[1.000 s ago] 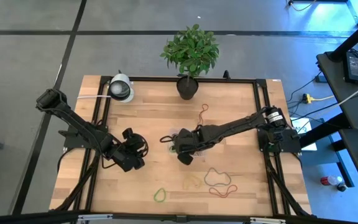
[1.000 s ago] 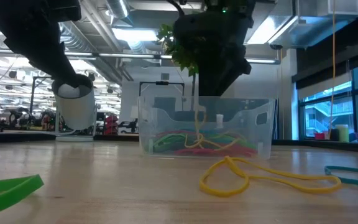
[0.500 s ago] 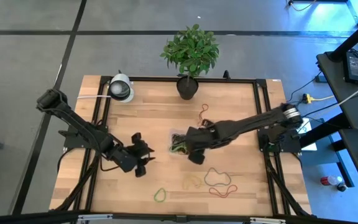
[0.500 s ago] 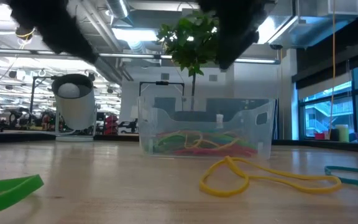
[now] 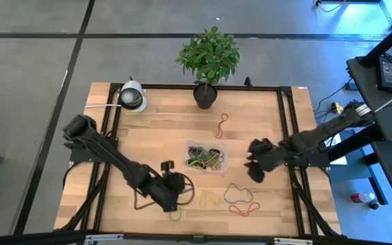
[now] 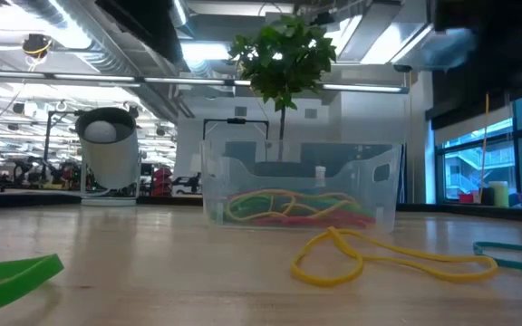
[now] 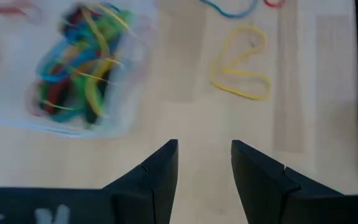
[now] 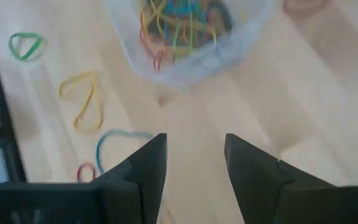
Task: Pick and place rubber bands into bin
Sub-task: Put the green rubber band into the bin
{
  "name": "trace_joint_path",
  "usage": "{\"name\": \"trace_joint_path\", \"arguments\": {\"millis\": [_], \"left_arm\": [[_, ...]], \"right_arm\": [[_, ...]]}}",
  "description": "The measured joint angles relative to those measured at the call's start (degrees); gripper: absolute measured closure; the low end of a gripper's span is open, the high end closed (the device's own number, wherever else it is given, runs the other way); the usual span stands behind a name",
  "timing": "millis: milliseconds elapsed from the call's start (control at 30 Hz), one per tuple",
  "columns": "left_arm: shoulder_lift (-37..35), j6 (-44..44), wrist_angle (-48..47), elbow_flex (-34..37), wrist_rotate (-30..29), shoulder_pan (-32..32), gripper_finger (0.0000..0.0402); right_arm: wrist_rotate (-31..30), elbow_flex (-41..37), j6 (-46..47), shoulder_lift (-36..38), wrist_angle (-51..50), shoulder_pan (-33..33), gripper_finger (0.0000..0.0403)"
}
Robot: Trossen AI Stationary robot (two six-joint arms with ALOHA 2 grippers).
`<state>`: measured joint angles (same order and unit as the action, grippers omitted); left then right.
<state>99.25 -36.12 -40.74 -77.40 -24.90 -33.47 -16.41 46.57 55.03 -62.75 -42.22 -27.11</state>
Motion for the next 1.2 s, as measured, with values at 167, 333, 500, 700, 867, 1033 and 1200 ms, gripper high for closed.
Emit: {"name": "trace_joint_path", "arguments": {"millis": [167, 333, 500, 700, 867, 1033, 1200], "left_arm": [[7.71, -4.63, -1.06, -6.18, 5.88, 0.00, 0.0258], [13.56, -8.77, -1.57, -7.83, 11.38, -0.61, 0.0258], [18.13, -13.72, -1.71, -7.86, 18.19, -2.46, 0.0258], [21.82, -17.34, -1.45, -8.10, 19.22, -4.65, 0.0262], [23.52, -24.21, -1.94, -8.18, 18.20, -5.22, 0.0327], [23.48, -28.13, -2.63, -8.70, 16.76, -5.27, 0.0396], [21.97, -28.32, -7.19, -12.64, 15.88, -4.57, 0.0399]], "right_arm": [[-0.08, -8.30, 5.46, 8.53, 3.45, -5.62, 0.0238], [-0.03, -12.74, 6.22, 12.15, 7.07, -9.60, 0.0238], [-0.03, -13.51, 5.51, 12.64, 7.79, -12.39, 0.0238], [-0.04, -13.53, 3.98, 12.60, 7.80, -14.08, 0.0238], [-0.04, -13.53, 2.78, 12.60, 8.16, -14.08, 0.0238], [-0.04, -13.53, 2.61, 12.60, 8.18, -14.08, 0.0238], [-0.04, -13.53, 1.68, 12.60, 8.18, -14.08, 0.0238]]}}
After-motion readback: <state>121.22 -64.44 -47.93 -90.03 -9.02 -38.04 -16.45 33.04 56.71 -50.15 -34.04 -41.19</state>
